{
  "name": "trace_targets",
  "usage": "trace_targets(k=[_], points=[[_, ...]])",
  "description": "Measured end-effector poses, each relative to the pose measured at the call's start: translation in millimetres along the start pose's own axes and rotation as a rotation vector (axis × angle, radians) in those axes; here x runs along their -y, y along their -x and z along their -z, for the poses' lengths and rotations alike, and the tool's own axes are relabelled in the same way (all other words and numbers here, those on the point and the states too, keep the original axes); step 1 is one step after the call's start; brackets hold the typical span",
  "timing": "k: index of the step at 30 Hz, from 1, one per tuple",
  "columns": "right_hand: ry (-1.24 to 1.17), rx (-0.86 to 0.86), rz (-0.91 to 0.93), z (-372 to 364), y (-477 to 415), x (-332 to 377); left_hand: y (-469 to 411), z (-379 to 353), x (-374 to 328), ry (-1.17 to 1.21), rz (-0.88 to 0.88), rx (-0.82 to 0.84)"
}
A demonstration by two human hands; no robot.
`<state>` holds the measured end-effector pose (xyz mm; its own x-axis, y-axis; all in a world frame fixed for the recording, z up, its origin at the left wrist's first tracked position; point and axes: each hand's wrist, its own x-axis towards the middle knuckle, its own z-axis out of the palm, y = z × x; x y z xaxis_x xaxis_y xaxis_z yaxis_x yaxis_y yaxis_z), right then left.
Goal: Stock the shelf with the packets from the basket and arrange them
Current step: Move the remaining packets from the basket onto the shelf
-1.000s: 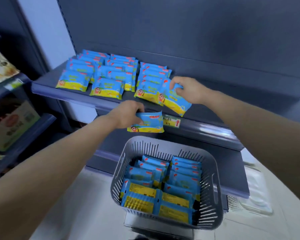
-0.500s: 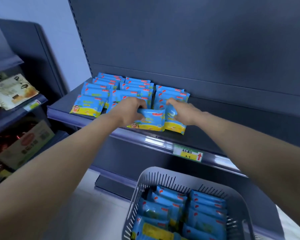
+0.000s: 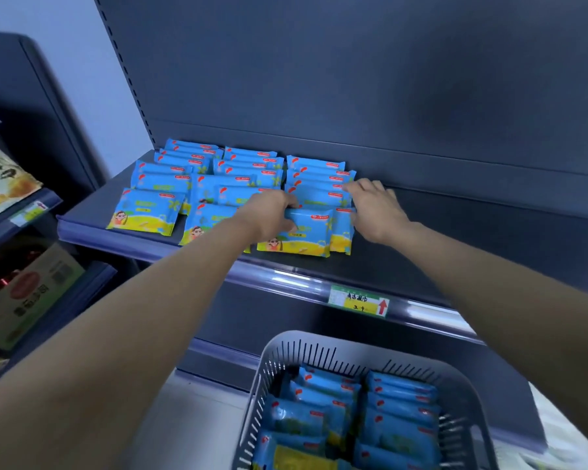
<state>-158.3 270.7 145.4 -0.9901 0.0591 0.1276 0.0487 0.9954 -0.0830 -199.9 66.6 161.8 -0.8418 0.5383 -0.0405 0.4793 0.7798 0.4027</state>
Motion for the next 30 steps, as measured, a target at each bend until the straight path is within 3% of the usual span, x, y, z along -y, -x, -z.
trace_targets(k=[7,11,20,27,30], points=[[0.037,-0.08,0.073,15.7,39.4,0.3,-7.6,-18.7,-13.6,-0.355,-0.081,-0.023],[0.075,-0.131,0.105,30.3,60.8,2.5,0.8,-19.0,-22.4,-0.445,-0.11,-0.077],[0.139,-0.348,0.126,76.3,102.9,10.0,52.9,10.5,-76.5,-0.368,-0.453,-0.531],[0.157,-0.603,0.179,100.7,155.7,12.4,108.0,16.3,-111.9,-0.288,-0.664,-0.76],[0.137,-0.689,0.171,94.9,180.0,10.8,128.1,1.4,-115.7,-0.231,-0.695,-0.784]])
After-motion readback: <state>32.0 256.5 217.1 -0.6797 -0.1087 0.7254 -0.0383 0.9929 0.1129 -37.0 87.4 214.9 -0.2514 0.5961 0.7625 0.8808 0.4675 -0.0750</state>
